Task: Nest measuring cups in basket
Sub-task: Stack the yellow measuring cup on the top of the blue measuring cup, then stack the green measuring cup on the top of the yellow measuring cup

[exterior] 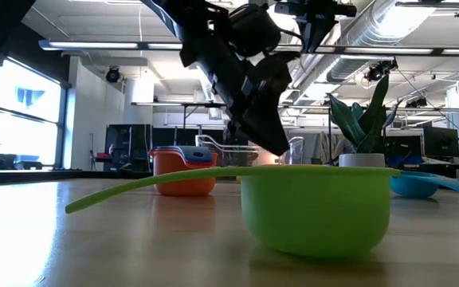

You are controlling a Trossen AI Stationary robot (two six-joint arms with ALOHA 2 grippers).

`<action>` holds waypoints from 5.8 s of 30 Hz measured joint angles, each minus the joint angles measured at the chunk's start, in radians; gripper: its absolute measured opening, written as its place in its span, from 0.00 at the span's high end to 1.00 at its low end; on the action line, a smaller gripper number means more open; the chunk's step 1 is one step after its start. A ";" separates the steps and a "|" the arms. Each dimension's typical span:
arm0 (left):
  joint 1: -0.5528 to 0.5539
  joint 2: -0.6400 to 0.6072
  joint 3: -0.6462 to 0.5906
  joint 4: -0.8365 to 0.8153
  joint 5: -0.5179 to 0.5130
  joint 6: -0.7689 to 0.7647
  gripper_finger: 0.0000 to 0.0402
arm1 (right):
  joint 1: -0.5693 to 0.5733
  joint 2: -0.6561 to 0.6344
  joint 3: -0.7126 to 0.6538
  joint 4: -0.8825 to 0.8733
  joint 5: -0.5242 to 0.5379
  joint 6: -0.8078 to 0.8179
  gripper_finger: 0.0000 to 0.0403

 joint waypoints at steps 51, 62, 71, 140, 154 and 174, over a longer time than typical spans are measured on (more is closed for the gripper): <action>-0.002 -0.028 -0.001 -0.068 0.050 -0.258 0.99 | -0.014 0.001 -0.003 0.004 0.008 -0.034 0.80; -0.025 -0.254 -0.001 -0.271 -0.195 -0.491 0.99 | -0.032 0.000 -0.003 0.004 0.000 -0.161 0.80; -0.090 -0.374 -0.001 -0.558 -0.457 -0.781 0.98 | -0.032 0.000 -0.003 0.007 -0.003 -0.209 0.80; -0.219 -0.263 -0.172 -0.578 -0.453 -1.292 0.91 | -0.032 0.000 -0.003 0.008 -0.106 -0.371 0.80; -0.217 -0.263 -0.172 -0.579 -0.408 -1.293 0.80 | -0.032 0.000 -0.003 0.008 -0.107 -0.371 0.80; -0.215 -0.477 -0.171 -0.602 -0.426 -0.887 0.81 | 0.043 0.000 -0.003 -0.019 -0.446 -0.207 0.80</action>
